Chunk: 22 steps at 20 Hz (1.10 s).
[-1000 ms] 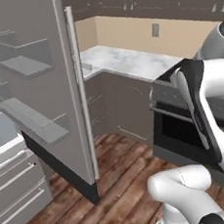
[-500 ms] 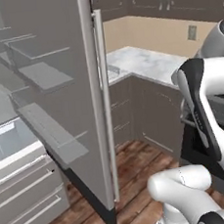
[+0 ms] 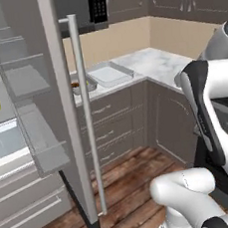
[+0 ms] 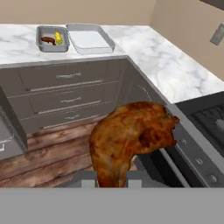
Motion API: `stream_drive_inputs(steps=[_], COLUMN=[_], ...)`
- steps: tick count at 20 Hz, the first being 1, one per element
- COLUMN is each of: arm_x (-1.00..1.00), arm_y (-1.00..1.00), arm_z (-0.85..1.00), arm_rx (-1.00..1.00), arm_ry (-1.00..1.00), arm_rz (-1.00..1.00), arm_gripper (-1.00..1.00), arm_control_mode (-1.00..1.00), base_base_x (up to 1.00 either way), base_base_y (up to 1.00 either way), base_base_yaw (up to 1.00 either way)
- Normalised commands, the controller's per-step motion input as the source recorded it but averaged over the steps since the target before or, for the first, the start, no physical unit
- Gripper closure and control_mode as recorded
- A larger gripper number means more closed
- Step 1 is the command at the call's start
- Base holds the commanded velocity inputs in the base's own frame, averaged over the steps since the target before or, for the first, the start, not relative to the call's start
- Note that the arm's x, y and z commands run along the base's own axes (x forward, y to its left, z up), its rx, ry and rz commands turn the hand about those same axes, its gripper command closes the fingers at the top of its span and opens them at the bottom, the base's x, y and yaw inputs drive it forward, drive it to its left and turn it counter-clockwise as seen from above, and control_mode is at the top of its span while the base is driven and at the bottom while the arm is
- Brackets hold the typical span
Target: Place one corn and one chicken drumstick in each tupperware on the nearby counter, to pack two identical lunches.
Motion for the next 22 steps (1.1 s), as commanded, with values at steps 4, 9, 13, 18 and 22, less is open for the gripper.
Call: stream_drive_inputs(steps=[4, 9, 13, 18, 22], arm_x=[0.0, 0.0, 0.0, 0.0, 0.0], arm_y=[0.0, 0.0, 0.0, 0.0, 0.0], arm_z=[0.0, 0.0, 0.0, 0.0, 0.0], arm_rx=[0.0, 0.0, 0.0, 0.0, 0.0], arm_ry=[0.0, 0.0, 0.0, 0.0, 0.0], arm_rz=[0.0, 0.0, 0.0, 0.0, 0.0], arm_gripper=[1.0, 1.0, 1.0, 1.0, 1.0], arm_control_mode=[1.0, 1.0, 1.0, 1.0, 1.0], base_base_x=[0.49, 0.48, 0.55, 0.81, 0.84], base_base_y=[-0.44, -0.13, -0.03, -0.13, -0.36], base_base_yaw=[0.25, 0.23, 0.23, 0.21, 0.16])
